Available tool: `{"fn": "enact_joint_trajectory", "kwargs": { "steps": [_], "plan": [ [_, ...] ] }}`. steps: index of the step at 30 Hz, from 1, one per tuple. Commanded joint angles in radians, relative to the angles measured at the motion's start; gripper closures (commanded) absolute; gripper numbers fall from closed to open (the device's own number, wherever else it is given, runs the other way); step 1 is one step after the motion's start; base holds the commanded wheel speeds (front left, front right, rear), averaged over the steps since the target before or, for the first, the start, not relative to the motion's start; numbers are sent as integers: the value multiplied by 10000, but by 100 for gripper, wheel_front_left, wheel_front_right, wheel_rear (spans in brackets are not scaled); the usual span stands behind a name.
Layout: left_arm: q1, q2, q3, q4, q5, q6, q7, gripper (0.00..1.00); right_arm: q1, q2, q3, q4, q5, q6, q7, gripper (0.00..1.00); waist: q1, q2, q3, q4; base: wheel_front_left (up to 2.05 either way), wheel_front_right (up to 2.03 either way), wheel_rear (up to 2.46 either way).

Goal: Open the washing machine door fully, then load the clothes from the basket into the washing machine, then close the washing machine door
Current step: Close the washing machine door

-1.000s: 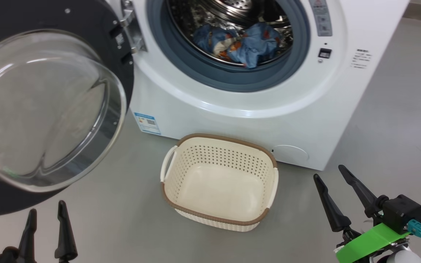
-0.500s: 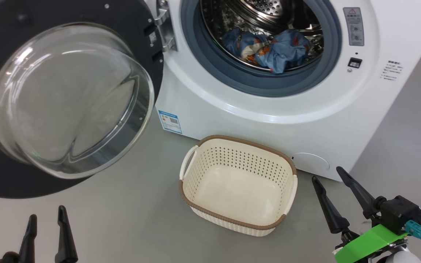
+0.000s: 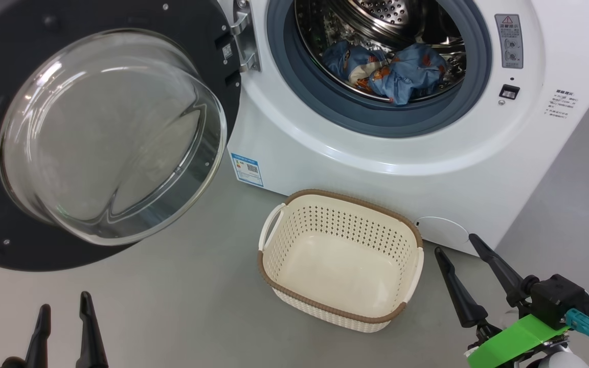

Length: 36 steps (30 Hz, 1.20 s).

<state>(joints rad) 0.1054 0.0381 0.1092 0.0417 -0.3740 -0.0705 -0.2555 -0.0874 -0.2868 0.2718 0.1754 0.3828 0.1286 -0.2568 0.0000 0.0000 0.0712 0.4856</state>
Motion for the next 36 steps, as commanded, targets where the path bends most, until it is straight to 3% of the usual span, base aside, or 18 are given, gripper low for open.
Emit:
{"fn": "enact_joint_trajectory", "kwargs": {
  "steps": [1, 13, 14, 15, 17, 27, 31, 35, 36],
  "plan": [
    [-81, 122, 341, -302, -8, 56, -63, 0, 66, -137, 258, -211, 96, 21, -49, 0, 0, 0, 5, -11, 0, 0, 0],
    [-144, 122, 383, -388, -65, 33, -63, 0, 39, -140, 305, -190, 124, 21, -49, 0, 0, 0, 14, -82, 0, 0, 0],
    [-169, 122, 404, -424, -60, 14, -63, 12, 37, -134, 311, -187, 128, 21, -49, 0, 0, 0, 19, -91, 0, 0, 0],
    [-212, 122, 458, -475, -69, -12, -63, 33, 33, -127, 317, -186, 131, 21, -49, 0, 0, 0, 27, -103, 0, 0, 0],
    [-320, 122, 642, -609, -117, -76, -63, 100, 23, -111, 336, -183, 132, 21, -49, 0, 0, 0, 46, -135, 0, 0, 0],
    [-1590, 332, 2419, -1537, -414, -535, -63, 100, 61, -66, 176, -234, 95, 21, -49, 0, 0, 0, 256, -250, 0, 0, 0],
    [-2508, 992, 3075, -1428, -1347, -589, -63, 100, 52, -66, 136, -259, 73, 21, -49, 0, 0, 0, 358, -262, 0, 0, 0],
    [-3578, 2163, 3284, -744, -2926, -597, -55, 100, 22, -78, 99, -300, 38, 21, -49, 0, 0, 0, 490, -258, 0, 0, 0],
    [-3578, 2163, 3284, -744, -2926, -597, -55, 100, 22, -78, 99, -300, 38, 21, -49, 0, 0, 0, 490, -258, 0, 0, 0]
  ]
}}
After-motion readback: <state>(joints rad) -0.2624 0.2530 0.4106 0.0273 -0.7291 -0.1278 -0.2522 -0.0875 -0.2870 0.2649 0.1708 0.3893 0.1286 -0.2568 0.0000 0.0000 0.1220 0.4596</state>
